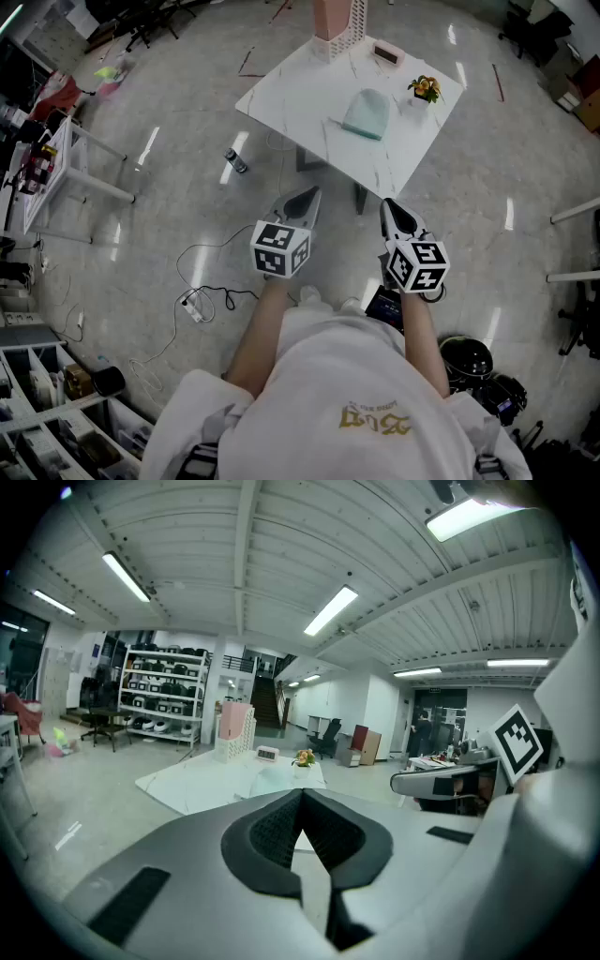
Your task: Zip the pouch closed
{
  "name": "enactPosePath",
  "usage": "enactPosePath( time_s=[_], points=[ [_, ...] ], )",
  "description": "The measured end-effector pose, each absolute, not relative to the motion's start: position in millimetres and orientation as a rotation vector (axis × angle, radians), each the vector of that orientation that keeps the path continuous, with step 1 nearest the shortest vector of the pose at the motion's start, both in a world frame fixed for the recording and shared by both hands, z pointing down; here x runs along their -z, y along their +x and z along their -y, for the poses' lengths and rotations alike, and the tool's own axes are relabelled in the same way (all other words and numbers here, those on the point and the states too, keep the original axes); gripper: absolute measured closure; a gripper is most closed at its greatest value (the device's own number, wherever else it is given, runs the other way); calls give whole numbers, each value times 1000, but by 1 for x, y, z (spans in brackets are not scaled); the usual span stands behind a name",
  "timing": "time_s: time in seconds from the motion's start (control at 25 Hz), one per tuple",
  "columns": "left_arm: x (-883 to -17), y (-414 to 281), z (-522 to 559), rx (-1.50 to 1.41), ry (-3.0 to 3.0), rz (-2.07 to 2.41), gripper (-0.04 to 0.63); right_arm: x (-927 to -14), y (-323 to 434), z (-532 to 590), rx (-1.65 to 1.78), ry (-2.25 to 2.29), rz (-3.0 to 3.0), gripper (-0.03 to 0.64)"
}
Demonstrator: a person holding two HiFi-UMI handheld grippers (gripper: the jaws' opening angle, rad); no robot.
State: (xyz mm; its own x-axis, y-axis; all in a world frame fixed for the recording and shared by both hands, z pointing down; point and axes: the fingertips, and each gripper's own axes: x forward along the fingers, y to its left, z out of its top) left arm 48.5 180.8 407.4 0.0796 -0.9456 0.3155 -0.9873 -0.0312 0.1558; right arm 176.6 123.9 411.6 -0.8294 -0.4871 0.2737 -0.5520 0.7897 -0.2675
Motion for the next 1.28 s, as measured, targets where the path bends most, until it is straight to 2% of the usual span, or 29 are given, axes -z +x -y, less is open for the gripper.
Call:
enactPosePath(
  time_s=[0.52, 0.56, 0.6, 0.64, 0.68, 0.8, 1.16, 1.28],
  points=[
    [-408, 70, -205, -66, 2002, 1927, 577, -409, 195, -144, -560, 738, 2886, 606],
    [-409, 72, -205, -19, 2000, 1908, 549, -408, 197, -144, -576, 739, 2903, 604],
    [-410, 72, -205, 27, 1991, 1888, 466, -408, 199, -144, -581, 739, 2905, 579],
    [-411, 72, -205, 61, 1979, 1877, 421, -409, 200, -143, -575, 739, 2898, 517],
    [-412, 71, -205, 74, 1967, 1878, 405, -411, 201, -143, -566, 740, 2886, 491],
    [-413, 68, -202, 64, 1948, 1894, 363, -416, 207, -138, -566, 761, 2864, 475],
    [-413, 52, -187, -37, 1928, 1936, 384, -421, 196, -119, -617, 764, 2863, 468],
    [-414, 34, -174, -24, 1923, 1942, 431, -423, 184, -105, -607, 780, 2857, 468]
  ],
)
